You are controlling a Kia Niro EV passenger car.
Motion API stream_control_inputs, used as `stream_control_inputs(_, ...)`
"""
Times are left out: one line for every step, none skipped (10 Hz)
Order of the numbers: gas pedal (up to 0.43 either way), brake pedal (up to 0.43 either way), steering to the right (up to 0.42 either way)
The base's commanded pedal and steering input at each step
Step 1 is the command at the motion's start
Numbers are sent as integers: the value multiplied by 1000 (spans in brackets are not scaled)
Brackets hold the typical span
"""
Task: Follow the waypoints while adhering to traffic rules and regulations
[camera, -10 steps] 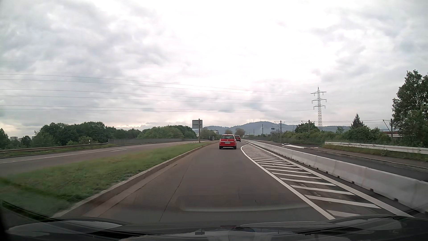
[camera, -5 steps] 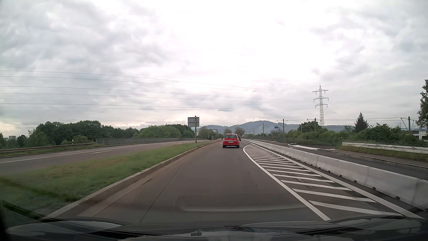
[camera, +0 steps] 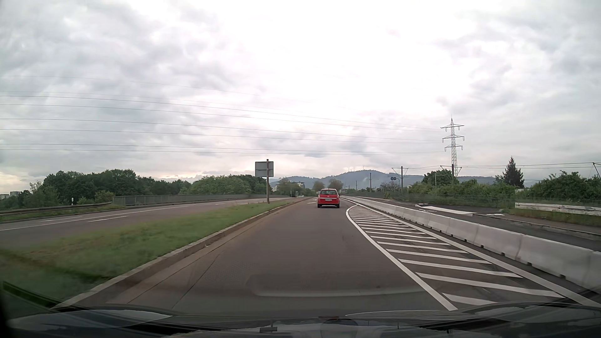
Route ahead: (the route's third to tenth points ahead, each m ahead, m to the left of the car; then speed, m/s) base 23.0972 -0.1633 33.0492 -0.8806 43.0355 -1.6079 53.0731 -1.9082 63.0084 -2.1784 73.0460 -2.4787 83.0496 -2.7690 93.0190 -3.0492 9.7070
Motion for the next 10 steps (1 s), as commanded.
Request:
stream_control_inputs(138,0,7)
stream_control_inputs(138,0,9)
stream_control_inputs(138,0,10)
stream_control_inputs(138,0,11)
stream_control_inputs(138,0,12)
stream_control_inputs(138,0,12)
stream_control_inputs(138,0,12)
stream_control_inputs(138,0,13)
stream_control_inputs(138,0,14)
stream_control_inputs(138,0,15)
